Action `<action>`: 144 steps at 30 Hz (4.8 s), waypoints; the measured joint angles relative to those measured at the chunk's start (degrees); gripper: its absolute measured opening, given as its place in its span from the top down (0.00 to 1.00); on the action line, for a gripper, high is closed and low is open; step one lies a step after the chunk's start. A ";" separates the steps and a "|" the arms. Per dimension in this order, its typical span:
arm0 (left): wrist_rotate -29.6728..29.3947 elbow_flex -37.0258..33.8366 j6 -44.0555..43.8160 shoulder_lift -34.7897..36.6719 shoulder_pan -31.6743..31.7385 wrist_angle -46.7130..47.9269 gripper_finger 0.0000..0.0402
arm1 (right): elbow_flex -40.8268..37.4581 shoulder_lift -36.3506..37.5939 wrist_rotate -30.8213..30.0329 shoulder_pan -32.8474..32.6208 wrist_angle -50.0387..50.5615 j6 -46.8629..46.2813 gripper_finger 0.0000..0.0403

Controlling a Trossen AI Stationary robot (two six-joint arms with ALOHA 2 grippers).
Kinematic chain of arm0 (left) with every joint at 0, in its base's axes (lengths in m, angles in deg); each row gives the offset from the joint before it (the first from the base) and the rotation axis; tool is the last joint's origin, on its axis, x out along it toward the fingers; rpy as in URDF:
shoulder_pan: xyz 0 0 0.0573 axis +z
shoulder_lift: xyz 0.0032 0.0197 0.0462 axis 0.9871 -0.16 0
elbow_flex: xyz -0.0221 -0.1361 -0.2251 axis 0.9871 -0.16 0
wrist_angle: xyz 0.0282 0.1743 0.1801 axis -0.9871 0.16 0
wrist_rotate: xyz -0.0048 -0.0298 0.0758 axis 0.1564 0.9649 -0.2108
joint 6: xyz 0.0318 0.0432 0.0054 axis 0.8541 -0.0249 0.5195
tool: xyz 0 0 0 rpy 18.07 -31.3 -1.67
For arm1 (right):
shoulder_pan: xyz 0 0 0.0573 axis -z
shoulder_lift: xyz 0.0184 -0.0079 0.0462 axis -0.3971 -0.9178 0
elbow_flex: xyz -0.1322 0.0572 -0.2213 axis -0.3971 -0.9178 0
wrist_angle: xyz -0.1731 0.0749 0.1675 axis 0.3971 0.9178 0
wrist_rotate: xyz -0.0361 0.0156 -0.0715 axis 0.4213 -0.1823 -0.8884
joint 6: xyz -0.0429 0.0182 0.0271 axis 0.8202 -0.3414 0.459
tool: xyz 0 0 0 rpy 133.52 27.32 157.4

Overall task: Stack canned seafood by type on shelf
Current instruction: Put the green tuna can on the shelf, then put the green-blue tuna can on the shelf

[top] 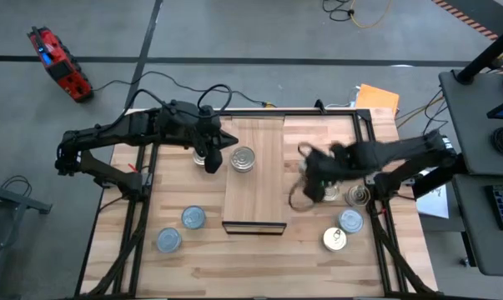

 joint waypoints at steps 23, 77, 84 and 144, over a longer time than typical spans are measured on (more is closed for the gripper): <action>-7.29 12.39 0.02 7.73 0.04 7.30 1.00 | 2.88 -7.86 -8.50 20.36 -36.13 77.31 0.67; -9.09 13.16 1.36 8.55 0.04 7.89 1.00 | 2.79 -17.91 -8.72 23.56 -35.98 71.24 0.65; -9.07 13.16 1.36 8.52 0.04 7.91 1.00 | 2.79 -17.91 -5.60 23.56 -35.67 65.51 0.56; 0.15 11.70 -27.83 5.05 -13.12 40.26 1.00 | 2.73 3.52 4.64 10.72 -37.04 26.07 0.44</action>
